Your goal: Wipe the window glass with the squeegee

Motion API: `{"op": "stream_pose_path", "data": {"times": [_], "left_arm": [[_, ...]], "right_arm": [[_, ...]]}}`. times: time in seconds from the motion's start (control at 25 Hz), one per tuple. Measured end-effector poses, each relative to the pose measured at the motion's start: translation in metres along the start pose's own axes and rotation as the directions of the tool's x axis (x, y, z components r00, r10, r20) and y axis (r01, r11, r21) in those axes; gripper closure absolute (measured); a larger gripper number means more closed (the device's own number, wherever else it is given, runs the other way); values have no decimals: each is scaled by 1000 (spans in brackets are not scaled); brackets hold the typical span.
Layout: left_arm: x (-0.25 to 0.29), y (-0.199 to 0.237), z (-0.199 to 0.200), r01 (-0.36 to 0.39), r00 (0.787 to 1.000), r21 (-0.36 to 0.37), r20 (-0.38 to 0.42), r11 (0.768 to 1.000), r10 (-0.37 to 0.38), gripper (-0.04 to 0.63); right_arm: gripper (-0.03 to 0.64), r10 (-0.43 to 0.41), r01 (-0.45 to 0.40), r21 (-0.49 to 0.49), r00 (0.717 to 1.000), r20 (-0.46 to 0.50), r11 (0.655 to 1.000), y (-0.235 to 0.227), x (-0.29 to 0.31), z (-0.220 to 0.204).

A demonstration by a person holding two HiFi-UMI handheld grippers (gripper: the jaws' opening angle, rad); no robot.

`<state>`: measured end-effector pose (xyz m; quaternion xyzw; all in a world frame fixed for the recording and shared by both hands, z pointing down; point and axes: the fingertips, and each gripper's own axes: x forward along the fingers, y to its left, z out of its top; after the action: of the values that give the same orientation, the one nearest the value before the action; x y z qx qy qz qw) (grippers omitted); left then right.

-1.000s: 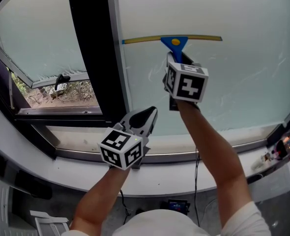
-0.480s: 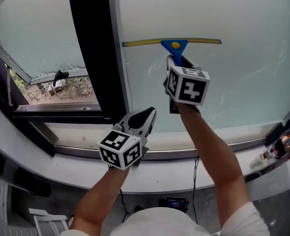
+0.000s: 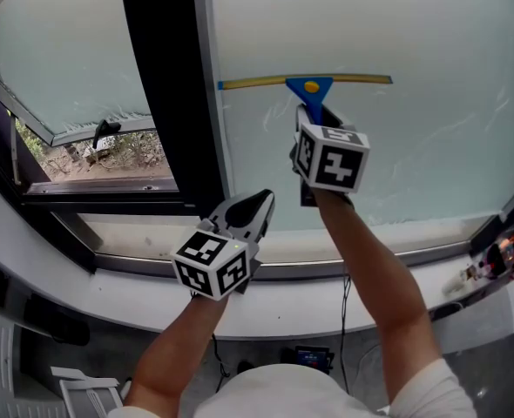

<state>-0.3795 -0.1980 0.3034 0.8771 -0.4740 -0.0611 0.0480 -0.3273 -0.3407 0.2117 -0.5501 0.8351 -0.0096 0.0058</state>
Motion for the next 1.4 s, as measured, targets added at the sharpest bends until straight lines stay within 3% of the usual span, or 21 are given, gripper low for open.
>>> {"op": "stream_pose_path", "data": {"times": [1.4], "left_arm": [[-9,17,-71,-37,993,-85,-112,996,28,567]], "right_arm": [[476,-15,16,17,996,-85,1000,-2,-2,-99]]}}
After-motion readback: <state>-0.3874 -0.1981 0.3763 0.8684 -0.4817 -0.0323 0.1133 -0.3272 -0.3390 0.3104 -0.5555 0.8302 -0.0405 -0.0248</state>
